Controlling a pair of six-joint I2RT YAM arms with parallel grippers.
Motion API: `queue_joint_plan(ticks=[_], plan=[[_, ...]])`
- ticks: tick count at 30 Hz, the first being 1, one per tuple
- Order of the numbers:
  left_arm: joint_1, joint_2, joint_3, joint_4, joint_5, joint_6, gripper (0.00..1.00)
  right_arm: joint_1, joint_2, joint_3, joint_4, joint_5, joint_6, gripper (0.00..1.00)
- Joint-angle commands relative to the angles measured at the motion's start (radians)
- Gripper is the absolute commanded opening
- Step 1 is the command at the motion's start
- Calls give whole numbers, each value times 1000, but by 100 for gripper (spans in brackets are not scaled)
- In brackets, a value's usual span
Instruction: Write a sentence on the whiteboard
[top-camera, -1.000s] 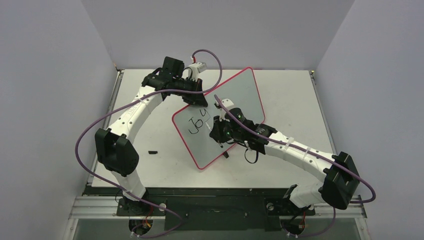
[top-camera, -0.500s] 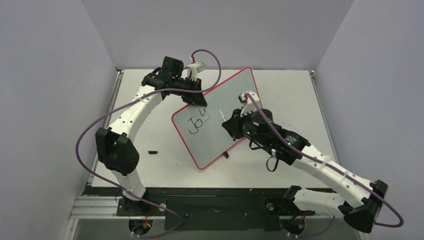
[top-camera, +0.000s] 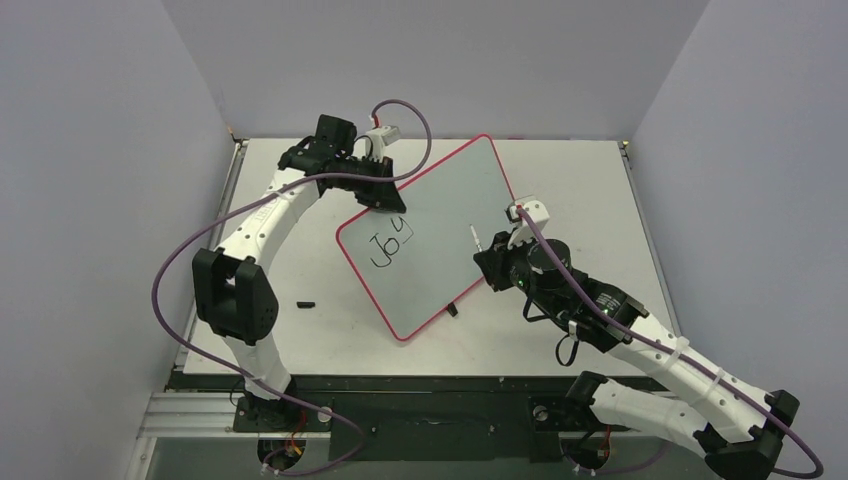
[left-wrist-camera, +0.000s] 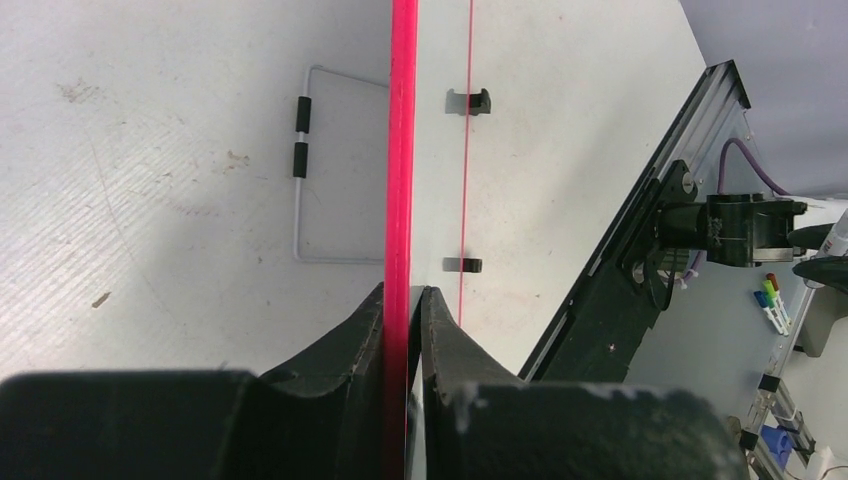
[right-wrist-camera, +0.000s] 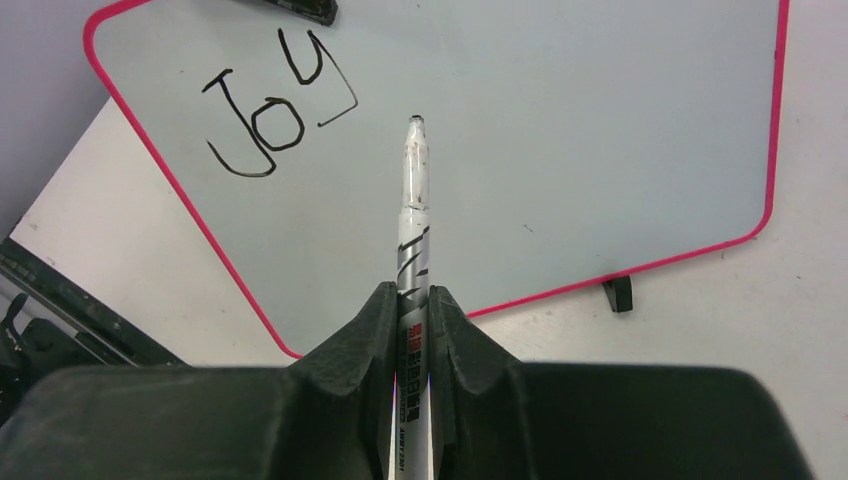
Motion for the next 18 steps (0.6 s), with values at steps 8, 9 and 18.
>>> queue_joint_plan(ticks=[8,9,18], plan=[[39,64,-5,26,-194,114,21,-14,5,-2,11,29,-33,0],[41,68,-5,27,-203,112,22,-16,7,-4,11,28,-34,0],[46,90,33,12,-201,126,29,-25,36,4,12,13,-44,0]])
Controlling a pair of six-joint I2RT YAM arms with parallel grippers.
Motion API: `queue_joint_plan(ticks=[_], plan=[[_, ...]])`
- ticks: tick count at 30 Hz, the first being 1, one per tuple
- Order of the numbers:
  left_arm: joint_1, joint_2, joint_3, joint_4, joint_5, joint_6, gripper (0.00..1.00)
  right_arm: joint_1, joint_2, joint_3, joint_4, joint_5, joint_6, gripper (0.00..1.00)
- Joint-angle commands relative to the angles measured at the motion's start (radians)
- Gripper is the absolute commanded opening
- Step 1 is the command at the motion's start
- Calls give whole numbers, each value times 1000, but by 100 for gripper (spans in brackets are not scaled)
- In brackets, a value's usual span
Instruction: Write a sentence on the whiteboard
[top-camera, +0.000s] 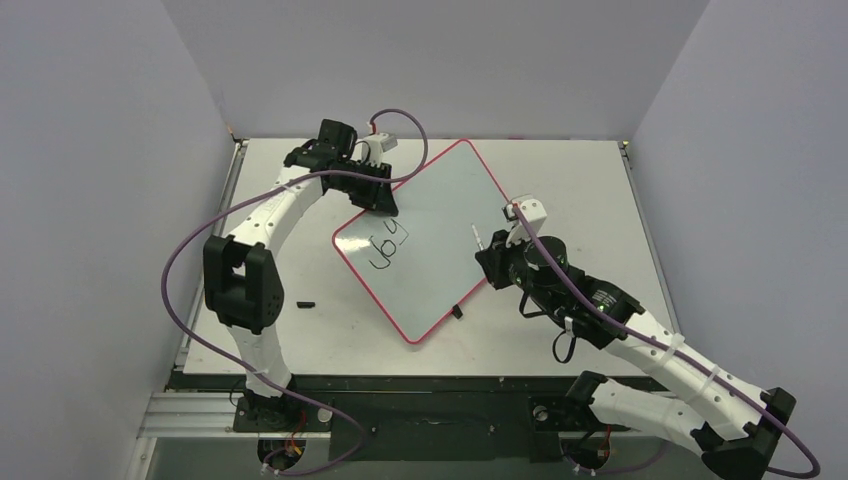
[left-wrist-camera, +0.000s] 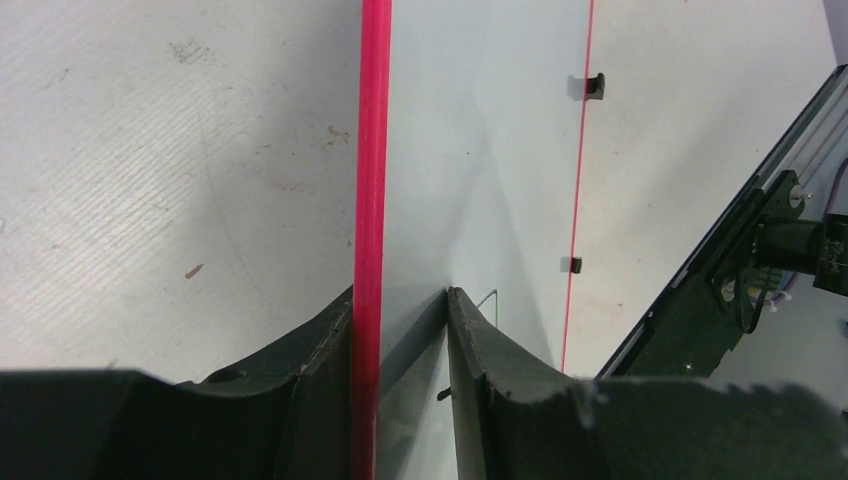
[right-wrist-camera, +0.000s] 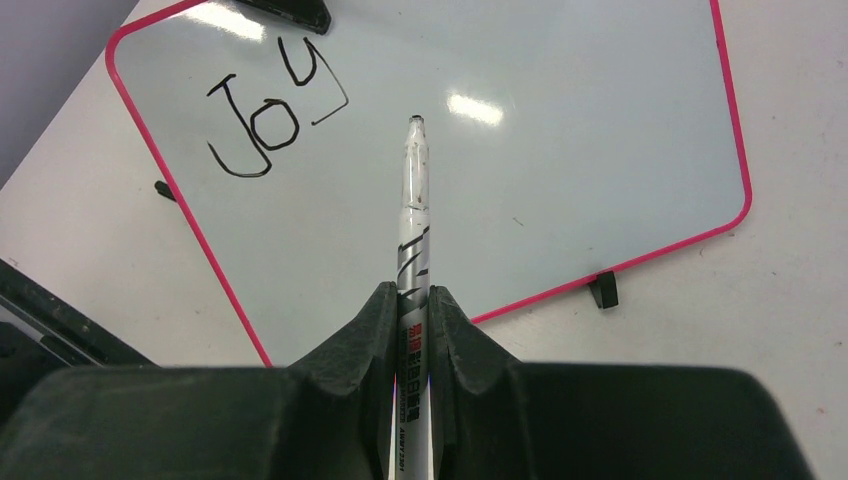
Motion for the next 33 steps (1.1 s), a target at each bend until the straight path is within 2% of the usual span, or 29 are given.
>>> queue_joint_plan(ticks=[1,16,25,29,33], plan=[[9,7,40,1,-92,63,30,-7,21,13,20,5,-18,0],[11,8,91,-6,-110,95,46,-15,31,9,20,0,-19,0],[10,-19,199,-45,-187,75,62,-21,26,20,21,-23,-27,0],[-10,-106,216,-51,-208,72,62,-50,9,29,33,-114,-61,0],[-60,-248,133,13,-219,98,62,-186,23,63,44,-454,-51,0]])
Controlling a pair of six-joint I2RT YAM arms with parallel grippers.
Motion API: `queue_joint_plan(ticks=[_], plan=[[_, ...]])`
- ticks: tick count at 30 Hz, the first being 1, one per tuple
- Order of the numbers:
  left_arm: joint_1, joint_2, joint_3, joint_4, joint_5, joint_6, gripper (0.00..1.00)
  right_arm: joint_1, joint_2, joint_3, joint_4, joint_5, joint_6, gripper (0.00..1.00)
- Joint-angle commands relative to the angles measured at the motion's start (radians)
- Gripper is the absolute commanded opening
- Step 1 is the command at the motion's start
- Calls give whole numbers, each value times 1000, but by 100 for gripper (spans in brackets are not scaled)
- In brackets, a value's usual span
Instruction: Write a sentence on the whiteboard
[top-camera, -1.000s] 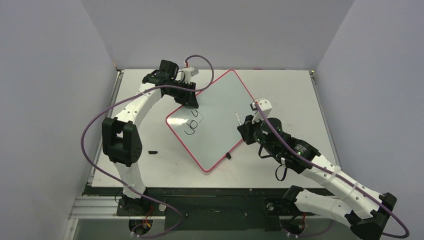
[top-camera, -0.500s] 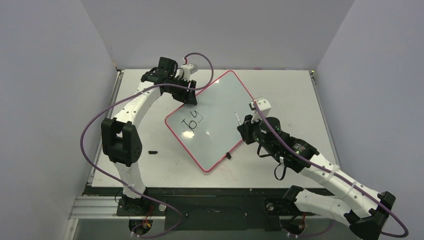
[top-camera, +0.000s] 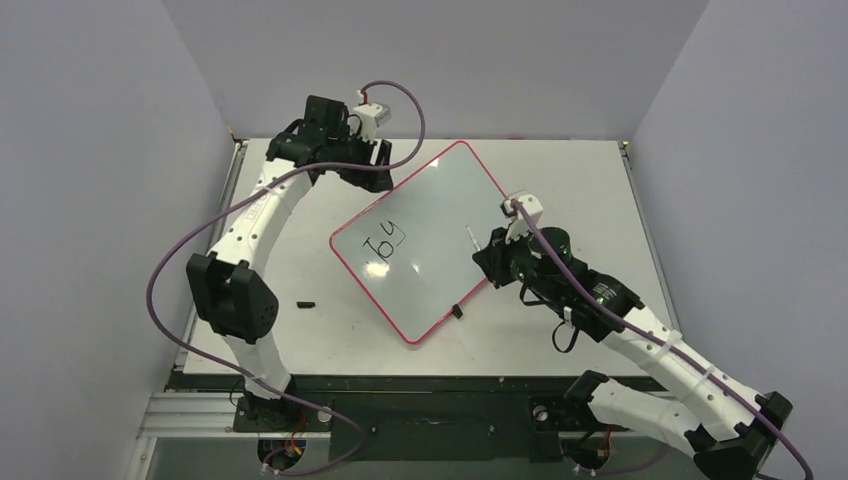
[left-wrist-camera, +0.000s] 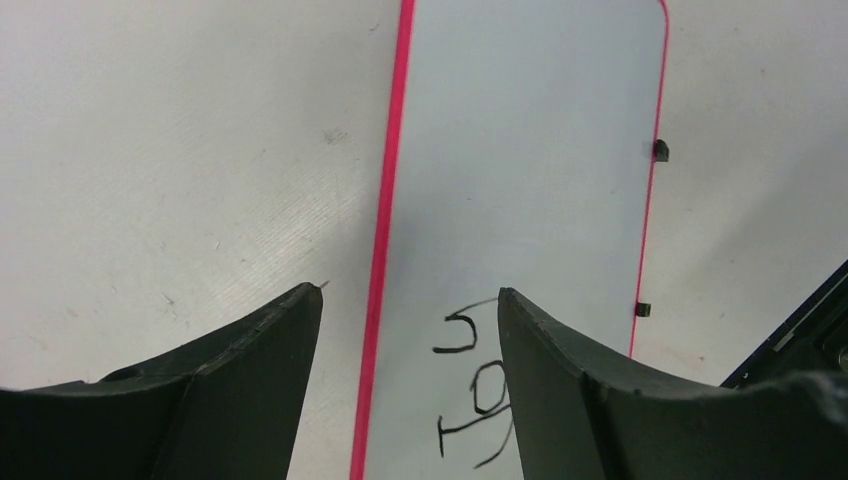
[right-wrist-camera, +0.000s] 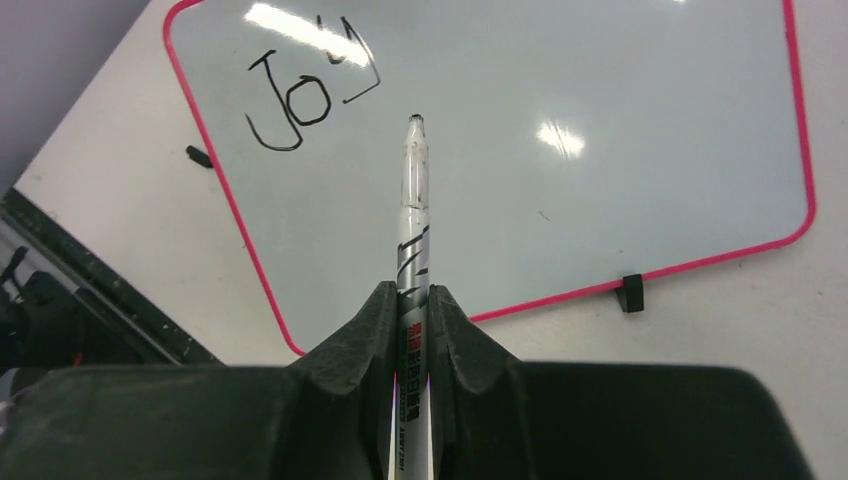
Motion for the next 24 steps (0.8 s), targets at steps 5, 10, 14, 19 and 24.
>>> queue_joint_plan(ticks=[5,10,14,19,24], plan=[[-170,-383,-259,191,-31,184,67,-234,12,122,16,-460,48,0],[-292,-532,-415,323,-87,314,68,-272,68,206,-55,-594,87,0],[-444,-630,-586,433,-157,539,67,-280,114,245,-112,-647,99,0],[-532,-733,-745,525,-189,844,68,-281,140,260,-151,-668,87,0],[-588,-754,-792,569,-199,960,69,-277,171,281,-206,-688,57,0]])
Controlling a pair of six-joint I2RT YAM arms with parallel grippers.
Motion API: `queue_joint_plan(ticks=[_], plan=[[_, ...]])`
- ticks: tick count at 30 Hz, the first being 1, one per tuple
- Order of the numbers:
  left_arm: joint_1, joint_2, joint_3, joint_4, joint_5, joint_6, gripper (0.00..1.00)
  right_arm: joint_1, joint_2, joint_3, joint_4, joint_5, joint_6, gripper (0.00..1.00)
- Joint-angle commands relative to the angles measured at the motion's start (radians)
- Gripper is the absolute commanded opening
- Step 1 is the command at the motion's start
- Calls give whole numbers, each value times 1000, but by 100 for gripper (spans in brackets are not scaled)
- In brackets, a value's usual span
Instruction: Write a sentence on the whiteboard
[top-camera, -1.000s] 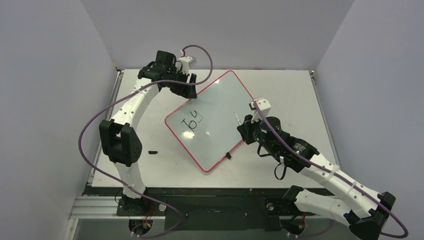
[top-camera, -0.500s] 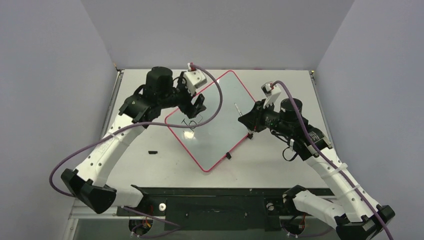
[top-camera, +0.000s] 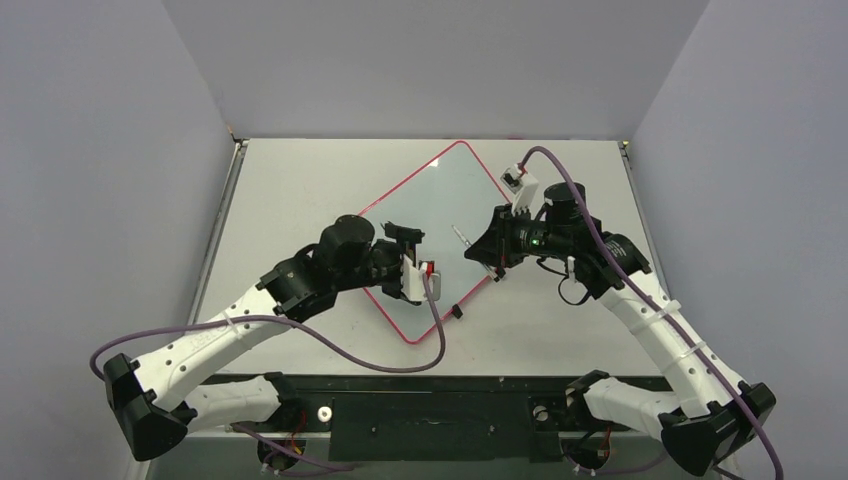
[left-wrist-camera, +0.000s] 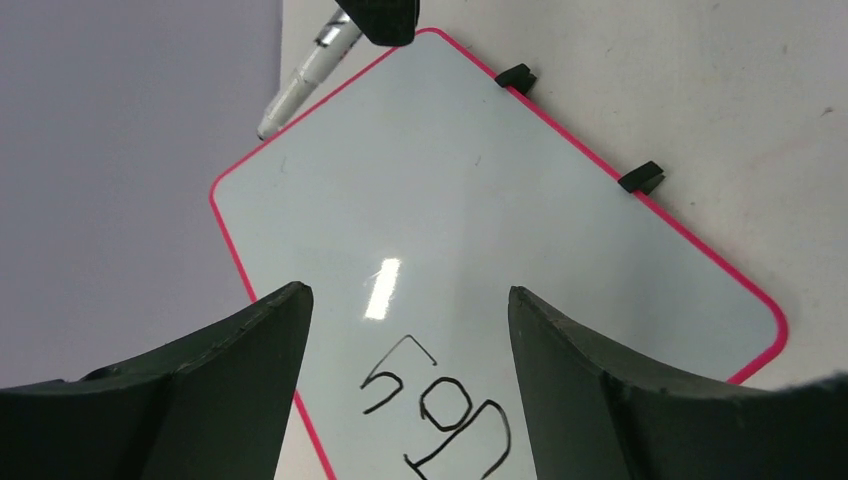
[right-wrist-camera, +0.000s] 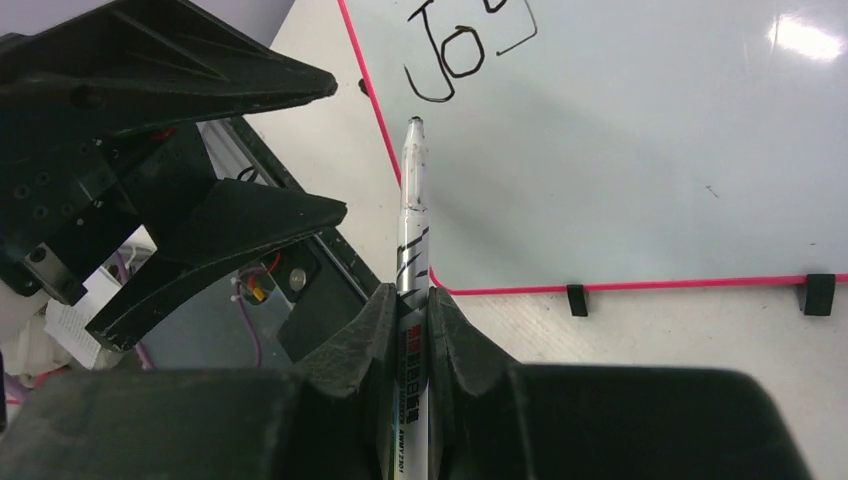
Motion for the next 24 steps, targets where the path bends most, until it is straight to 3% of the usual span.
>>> queue_joint_plan(ticks=[1,6,16,20,24], plan=[[-49,-33,11,134,-42,201,70,0,23,61,-47,-52,-27,0],[-93,1,26,147,-81,252,67,31,61,80,-82,-58,-54,0],[-114,100,77,168,-29,245,65,93,118,135,-139,-55,-111,0],[-117,131,103,161,-9,224,55,103,121,140,-145,-59,-126,0],[-119,144,111,161,-10,196,36,102,117,142,-146,-57,-136,0]])
